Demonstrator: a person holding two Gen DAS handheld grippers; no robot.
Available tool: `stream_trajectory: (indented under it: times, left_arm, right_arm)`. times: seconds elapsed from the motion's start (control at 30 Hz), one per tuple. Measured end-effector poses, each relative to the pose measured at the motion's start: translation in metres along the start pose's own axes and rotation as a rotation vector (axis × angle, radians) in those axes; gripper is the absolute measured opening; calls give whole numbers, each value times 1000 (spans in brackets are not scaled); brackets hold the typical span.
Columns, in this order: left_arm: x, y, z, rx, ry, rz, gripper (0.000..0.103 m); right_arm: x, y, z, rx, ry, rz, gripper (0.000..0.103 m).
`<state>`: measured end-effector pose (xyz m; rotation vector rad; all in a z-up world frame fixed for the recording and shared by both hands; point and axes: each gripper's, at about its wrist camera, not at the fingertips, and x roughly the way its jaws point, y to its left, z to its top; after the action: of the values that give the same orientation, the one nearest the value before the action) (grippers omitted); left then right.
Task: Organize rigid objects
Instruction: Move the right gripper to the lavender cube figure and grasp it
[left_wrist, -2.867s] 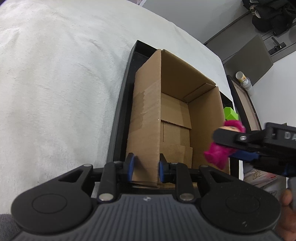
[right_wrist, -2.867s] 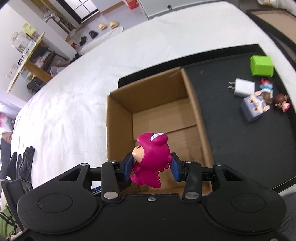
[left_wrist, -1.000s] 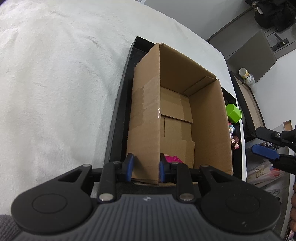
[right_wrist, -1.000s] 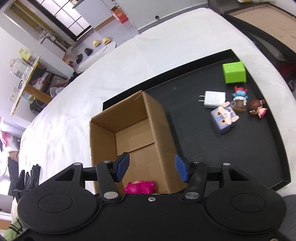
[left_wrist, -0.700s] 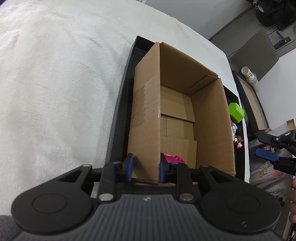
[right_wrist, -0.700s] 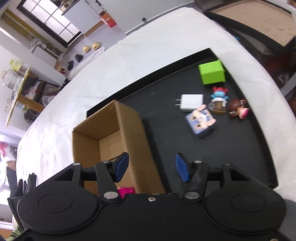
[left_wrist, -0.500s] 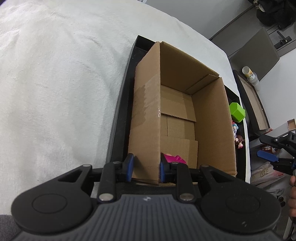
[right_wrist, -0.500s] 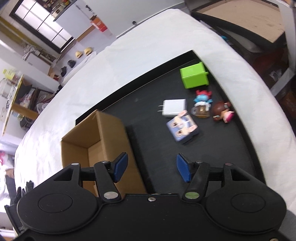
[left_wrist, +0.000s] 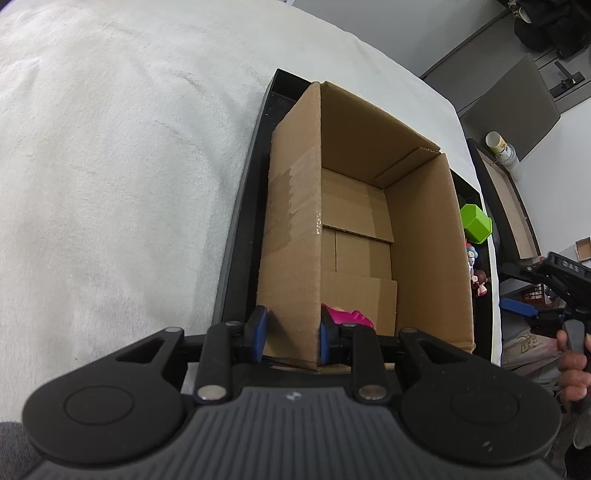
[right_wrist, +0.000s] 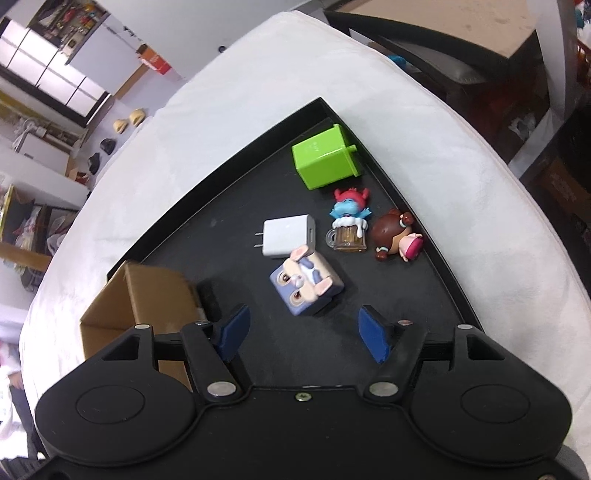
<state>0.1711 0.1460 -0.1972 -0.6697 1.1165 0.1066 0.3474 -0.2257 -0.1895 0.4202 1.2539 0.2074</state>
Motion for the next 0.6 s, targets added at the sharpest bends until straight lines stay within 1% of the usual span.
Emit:
stream_trajectory:
  times: [0.2,0.4,0.43,0.5,0.6]
  left_arm:
    - [1,2,1,-5,-6,-4,25]
    - [0,3,1,-3,-8,-7,25]
    - [-1,3,1,0,-7,-6,25]
    - [-1,2,1,5,-5,-3,25]
    - [-1,2,2,1,-3,-2,25]
  right_arm:
    - [25,-3,14,69,1,-28,65]
    - [46,2,21,120,-1,-77,65]
    - [48,3,22,129,-5,-85,66]
    - [52,5,25,142,-14,-99,73]
    - [59,7,28,143,-22,-128,73]
